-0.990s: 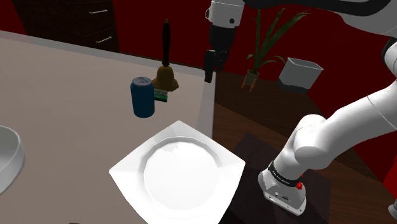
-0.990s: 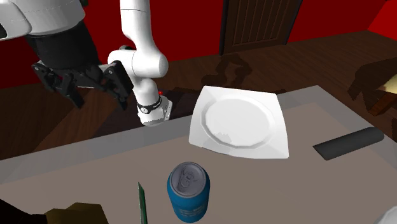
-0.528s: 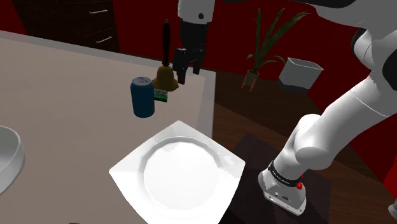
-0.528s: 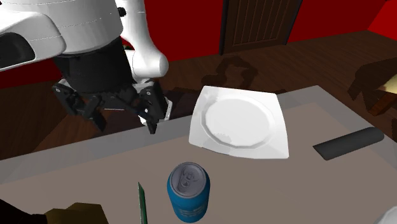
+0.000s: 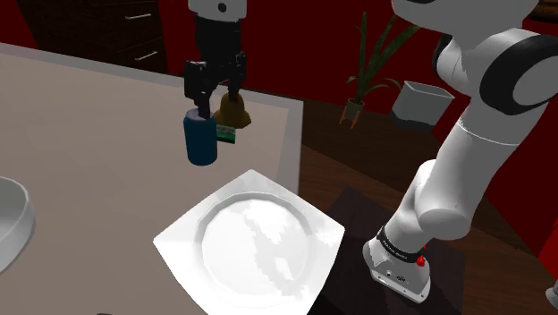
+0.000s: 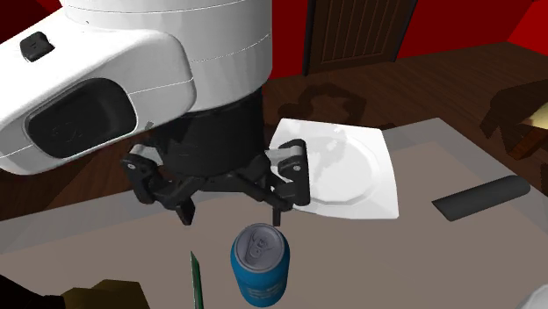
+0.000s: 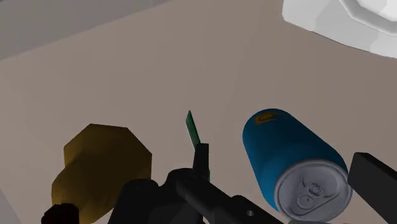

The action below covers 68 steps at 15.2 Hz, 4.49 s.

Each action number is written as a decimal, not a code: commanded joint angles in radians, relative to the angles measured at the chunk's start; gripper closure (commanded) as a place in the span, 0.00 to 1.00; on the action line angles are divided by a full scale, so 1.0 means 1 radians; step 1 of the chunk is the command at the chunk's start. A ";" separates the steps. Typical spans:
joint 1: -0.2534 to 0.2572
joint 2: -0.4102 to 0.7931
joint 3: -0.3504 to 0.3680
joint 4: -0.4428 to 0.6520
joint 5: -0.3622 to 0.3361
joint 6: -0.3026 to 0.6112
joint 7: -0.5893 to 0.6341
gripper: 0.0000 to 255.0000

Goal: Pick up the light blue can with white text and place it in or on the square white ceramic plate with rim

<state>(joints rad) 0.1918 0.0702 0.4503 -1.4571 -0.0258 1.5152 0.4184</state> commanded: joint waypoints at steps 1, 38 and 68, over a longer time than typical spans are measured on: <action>0.034 0.088 0.023 0.103 -0.043 -0.020 0.041 0.00; 0.065 0.152 0.030 0.233 -0.075 -0.092 0.062 1.00; 0.195 -0.197 0.154 -0.001 0.102 -0.159 0.353 1.00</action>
<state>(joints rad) 0.3860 -0.1172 0.6047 -1.4364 0.0705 1.3420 0.7709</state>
